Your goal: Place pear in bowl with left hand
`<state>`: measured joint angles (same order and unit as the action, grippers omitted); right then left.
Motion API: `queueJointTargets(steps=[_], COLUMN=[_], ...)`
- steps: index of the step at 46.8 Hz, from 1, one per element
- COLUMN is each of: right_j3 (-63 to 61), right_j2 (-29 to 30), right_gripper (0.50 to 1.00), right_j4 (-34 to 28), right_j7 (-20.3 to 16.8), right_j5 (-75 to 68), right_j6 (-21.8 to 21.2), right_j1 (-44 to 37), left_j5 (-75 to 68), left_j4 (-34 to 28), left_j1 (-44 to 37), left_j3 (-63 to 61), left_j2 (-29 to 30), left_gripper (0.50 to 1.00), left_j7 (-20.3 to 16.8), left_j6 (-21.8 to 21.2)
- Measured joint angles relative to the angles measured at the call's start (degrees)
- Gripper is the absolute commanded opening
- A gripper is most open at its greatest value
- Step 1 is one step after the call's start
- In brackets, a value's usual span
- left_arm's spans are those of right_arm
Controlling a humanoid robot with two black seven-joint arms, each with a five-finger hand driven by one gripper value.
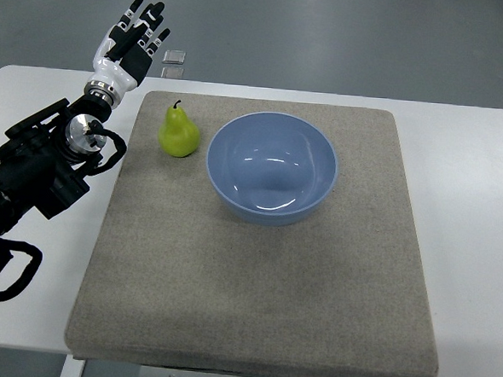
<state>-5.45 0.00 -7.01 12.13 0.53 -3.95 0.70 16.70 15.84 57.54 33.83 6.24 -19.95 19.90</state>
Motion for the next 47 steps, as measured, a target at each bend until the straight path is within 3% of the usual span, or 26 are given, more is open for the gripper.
queueJointTargets(steps=[13,21,47], right_j3=[0.0,0.0,0.0], right_j2=[0.0,0.0,0.0], right_gripper=[0.926,0.926,0.926], right_j4=[0.0,0.0,0.0], right_j7=[0.0,0.0,0.0], right_j5=[0.0,0.0,0.0], right_j6=[0.0,0.0,0.0], right_j1=[0.0,0.0,0.0], left_j5=[0.1,0.1,-1.1], left_j4=[-0.4,-0.4,0.0], left_j1=[0.0,0.0,0.0], left_j3=[0.1,1.3,0.3], left_j2=[0.0,0.0,0.4], left_gripper=[0.992,0.992,0.992], left_j7=[0.0,0.0,0.8], left_j6=[-0.6,-3.2,-3.0])
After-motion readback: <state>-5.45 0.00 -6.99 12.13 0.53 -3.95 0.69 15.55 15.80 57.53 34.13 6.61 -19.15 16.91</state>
